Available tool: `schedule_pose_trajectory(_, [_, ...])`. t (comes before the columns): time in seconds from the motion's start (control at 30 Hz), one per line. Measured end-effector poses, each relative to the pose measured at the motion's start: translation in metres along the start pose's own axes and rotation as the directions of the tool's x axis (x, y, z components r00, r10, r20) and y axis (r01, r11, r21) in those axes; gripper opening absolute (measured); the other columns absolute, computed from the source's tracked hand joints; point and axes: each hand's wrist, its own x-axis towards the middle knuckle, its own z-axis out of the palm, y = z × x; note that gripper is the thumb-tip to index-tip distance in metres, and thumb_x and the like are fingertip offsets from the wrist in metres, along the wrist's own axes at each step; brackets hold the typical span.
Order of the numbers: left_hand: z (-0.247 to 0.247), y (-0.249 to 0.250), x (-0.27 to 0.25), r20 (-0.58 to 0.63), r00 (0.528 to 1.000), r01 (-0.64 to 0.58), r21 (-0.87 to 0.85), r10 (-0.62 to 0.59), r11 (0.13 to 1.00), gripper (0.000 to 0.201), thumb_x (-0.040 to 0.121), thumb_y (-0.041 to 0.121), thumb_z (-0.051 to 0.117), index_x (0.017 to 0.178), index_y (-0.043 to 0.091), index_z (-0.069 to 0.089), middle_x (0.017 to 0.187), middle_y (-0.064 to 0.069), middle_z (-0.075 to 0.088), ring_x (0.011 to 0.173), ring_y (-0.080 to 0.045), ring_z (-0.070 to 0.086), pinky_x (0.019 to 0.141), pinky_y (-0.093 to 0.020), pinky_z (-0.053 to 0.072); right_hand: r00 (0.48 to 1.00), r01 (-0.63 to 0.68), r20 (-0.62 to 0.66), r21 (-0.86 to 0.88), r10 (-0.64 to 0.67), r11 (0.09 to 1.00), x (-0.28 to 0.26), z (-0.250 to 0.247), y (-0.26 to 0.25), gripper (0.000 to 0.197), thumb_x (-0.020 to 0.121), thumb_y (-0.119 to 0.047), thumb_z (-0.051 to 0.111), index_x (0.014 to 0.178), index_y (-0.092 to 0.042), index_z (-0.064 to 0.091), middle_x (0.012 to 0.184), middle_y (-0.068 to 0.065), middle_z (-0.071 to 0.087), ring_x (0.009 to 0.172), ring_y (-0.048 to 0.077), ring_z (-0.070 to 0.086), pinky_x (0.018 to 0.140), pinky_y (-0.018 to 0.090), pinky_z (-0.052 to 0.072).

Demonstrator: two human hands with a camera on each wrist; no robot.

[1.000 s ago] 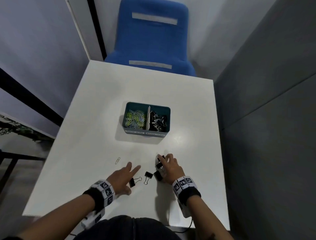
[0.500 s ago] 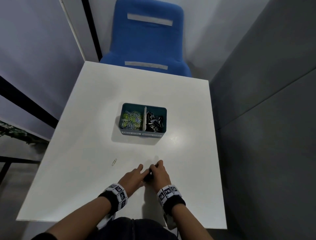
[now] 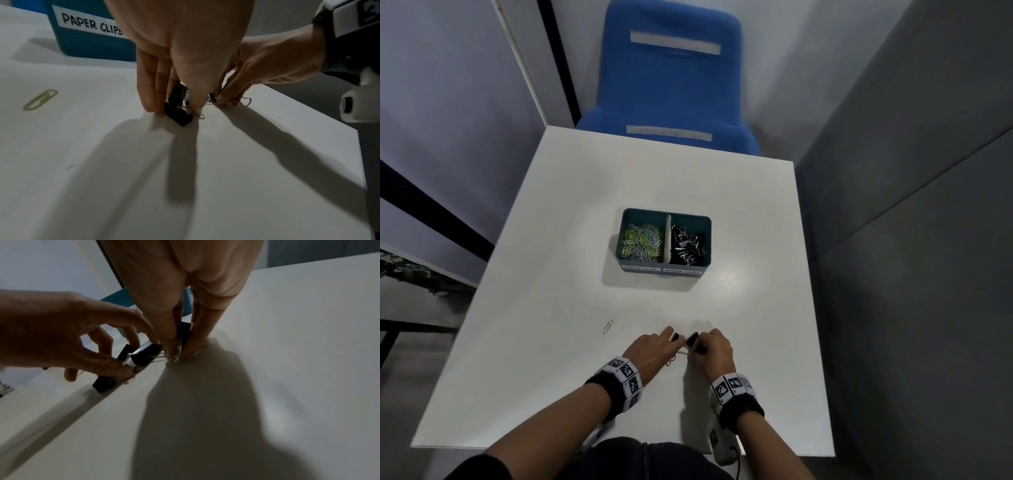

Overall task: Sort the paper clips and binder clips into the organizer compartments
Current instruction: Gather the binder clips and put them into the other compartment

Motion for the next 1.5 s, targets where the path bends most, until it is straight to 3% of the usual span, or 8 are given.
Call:
schedule_pose_trajectory(0.4, [-0.002, -0.009, -0.013, -0.096, 0.978, 0.162, -0.215, -0.186, 0.963, 0.030, 0.069, 0.010, 0.074, 0.088, 0.020, 0.053, 0.084, -0.001, 0.049, 0.042, -0.023, 0.050, 0.036, -0.029, 0.033, 0.972, 0.102, -0.222, 0.096, -0.079, 0.990, 0.009, -0.047, -0.038, 0.013, 0.075, -0.008, 0.070, 0.080, -0.020, 0.067, 0.084, -0.002, 0.064, 0.079, 0.015, 0.060, 0.074, 0.027, 0.050])
schedule_pose_trajectory(0.63, [-0.036, -0.009, -0.014, -0.208, 0.957, 0.097, -0.423, -0.201, 0.901, 0.012, 0.091, 0.014, 0.054, 0.103, 0.013, 0.057, 0.104, -0.007, 0.055, 0.073, -0.035, 0.061, 0.062, -0.041, 0.049, 0.888, 0.315, -0.414, 0.233, -0.199, 0.920, 0.051, -0.121, -0.119, 0.022, 0.078, -0.016, 0.075, 0.099, -0.016, 0.069, 0.093, -0.002, 0.067, 0.080, 0.011, 0.064, 0.073, 0.021, 0.052])
schedule_pose_trajectory(0.77, [-0.097, -0.017, 0.001, -0.417, 0.885, -0.018, -0.473, -0.205, 0.881, 0.014, 0.097, 0.016, 0.051, 0.106, 0.012, 0.060, 0.109, 0.000, 0.055, 0.075, -0.013, 0.057, 0.071, -0.023, 0.051, 0.874, 0.282, -0.457, 0.201, -0.164, 0.938, 0.060, -0.140, -0.116, 0.029, 0.079, -0.026, 0.071, 0.106, -0.018, 0.065, 0.096, -0.001, 0.067, 0.073, 0.013, 0.065, 0.071, 0.028, 0.053])
schedule_pose_trajectory(0.9, [-0.158, -0.030, 0.027, -0.533, 0.804, -0.062, -0.516, -0.263, 0.854, 0.018, 0.095, 0.020, 0.055, 0.110, 0.011, 0.060, 0.113, -0.003, 0.058, 0.081, -0.014, 0.060, 0.075, -0.022, 0.050, 0.883, 0.175, -0.458, 0.109, -0.107, 0.979, 0.050, -0.114, -0.084, 0.016, 0.083, -0.013, 0.061, 0.097, -0.017, 0.068, 0.090, -0.001, 0.070, 0.067, 0.016, 0.063, 0.073, 0.035, 0.055])
schedule_pose_trajectory(1.07, [-0.184, -0.039, 0.042, -0.453, 0.853, -0.001, -0.500, -0.260, 0.866, 0.049, 0.093, 0.027, 0.061, 0.138, 0.015, 0.045, 0.137, -0.007, 0.049, 0.112, -0.024, 0.057, 0.092, -0.036, 0.050, 0.975, 0.151, -0.160, -0.021, -0.152, 0.988, 0.033, -0.063, -0.049, 0.028, 0.084, -0.018, 0.060, 0.112, -0.021, 0.062, 0.105, 0.002, 0.065, 0.089, 0.021, 0.064, 0.080, 0.035, 0.052])
schedule_pose_trajectory(1.2, [-0.144, -0.037, 0.028, -0.495, 0.850, 0.010, -0.325, -0.179, 0.946, 0.031, 0.094, 0.018, 0.056, 0.124, 0.014, 0.053, 0.122, -0.005, 0.055, 0.075, -0.017, 0.062, 0.065, -0.027, 0.055, 0.982, 0.188, 0.026, -0.231, -0.187, 0.955, 0.025, -0.036, -0.042, 0.049, 0.088, -0.022, 0.055, 0.137, -0.022, 0.046, 0.138, 0.007, 0.047, 0.125, 0.026, 0.043, 0.095, 0.041, 0.046])
schedule_pose_trajectory(1.27, [-0.113, -0.033, 0.018, -0.406, 0.905, 0.018, -0.269, -0.130, 0.963, 0.024, 0.095, 0.021, 0.053, 0.118, 0.016, 0.056, 0.118, -0.003, 0.057, 0.084, -0.016, 0.060, 0.071, -0.026, 0.052, 0.966, 0.257, 0.095, -0.318, -0.239, 0.913, 0.023, -0.023, -0.036, 0.057, 0.089, -0.020, 0.055, 0.143, -0.022, 0.037, 0.150, 0.011, 0.033, 0.132, 0.030, 0.036, 0.097, 0.043, 0.046])
schedule_pose_trajectory(1.5, [-0.031, -0.013, 0.002, 0.064, 0.991, 0.123, -0.170, -0.114, 0.978, 0.069, 0.094, 0.041, 0.051, 0.149, 0.026, 0.014, 0.149, -0.010, 0.028, 0.127, -0.031, 0.036, 0.088, -0.045, 0.044, 0.933, 0.360, 0.193, -0.439, -0.305, 0.823, 0.019, 0.010, -0.013, 0.067, 0.064, -0.024, 0.081, 0.125, -0.025, 0.051, 0.137, 0.010, 0.048, 0.111, 0.032, 0.057, 0.067, 0.036, 0.057])
